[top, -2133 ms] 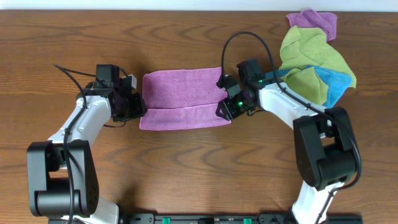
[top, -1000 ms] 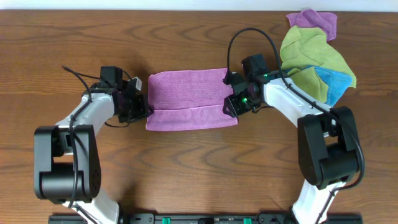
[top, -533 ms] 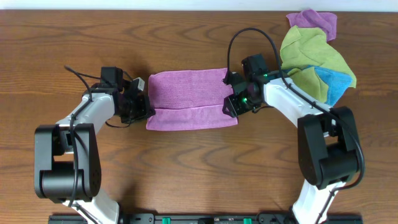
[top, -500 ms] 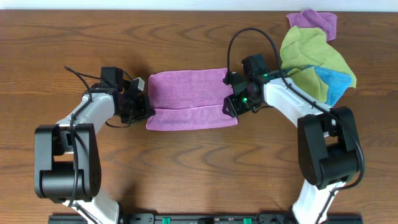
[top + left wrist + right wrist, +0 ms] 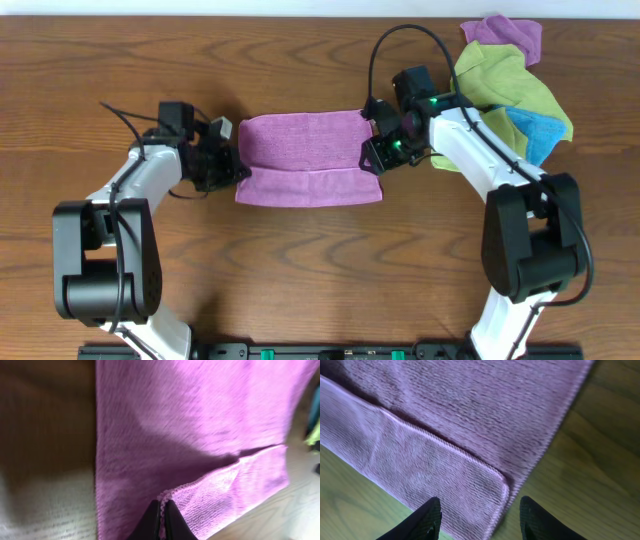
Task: Fold the cloth
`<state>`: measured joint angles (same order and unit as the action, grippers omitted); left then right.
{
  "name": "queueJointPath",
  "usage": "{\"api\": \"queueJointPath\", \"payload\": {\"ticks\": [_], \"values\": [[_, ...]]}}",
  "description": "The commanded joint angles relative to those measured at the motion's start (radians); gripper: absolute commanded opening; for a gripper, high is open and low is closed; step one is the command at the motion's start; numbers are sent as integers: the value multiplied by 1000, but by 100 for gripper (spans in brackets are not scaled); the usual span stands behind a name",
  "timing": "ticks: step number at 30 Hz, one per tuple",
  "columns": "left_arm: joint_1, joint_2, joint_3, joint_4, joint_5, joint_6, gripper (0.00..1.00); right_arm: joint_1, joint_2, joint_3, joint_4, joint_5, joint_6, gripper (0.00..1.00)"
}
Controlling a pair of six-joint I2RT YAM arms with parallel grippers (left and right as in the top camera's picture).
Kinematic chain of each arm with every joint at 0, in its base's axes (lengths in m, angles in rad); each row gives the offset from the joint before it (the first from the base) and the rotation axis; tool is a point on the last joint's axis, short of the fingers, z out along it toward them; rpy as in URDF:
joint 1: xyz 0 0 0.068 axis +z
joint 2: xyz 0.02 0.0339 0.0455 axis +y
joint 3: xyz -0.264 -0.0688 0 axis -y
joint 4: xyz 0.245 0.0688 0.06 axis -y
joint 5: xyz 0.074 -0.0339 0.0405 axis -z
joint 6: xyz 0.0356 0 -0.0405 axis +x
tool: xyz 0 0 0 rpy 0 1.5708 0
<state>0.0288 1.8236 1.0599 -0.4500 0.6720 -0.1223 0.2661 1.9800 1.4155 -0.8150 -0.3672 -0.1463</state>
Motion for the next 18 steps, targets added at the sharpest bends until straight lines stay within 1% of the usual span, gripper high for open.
{"api": "queueJointPath", "payload": {"ticks": [1,4,8,12,18], "values": [[16,-14,54,-18,44,22,6,-34,-8,-6,-6,-29,-42,52],[24,-19,62,-19,76,22,6,-47,-2,-14,-7,-86,-73,52],[24,-19,62,-19,80,22,6,-43,4,-53,13,-124,-106,52],[24,-19,62,-19,80,22,6,-47,5,-118,65,-177,-105,51],[24,-19,62,-18,80,22,6,-63,4,-169,84,-226,-106,51]]}}
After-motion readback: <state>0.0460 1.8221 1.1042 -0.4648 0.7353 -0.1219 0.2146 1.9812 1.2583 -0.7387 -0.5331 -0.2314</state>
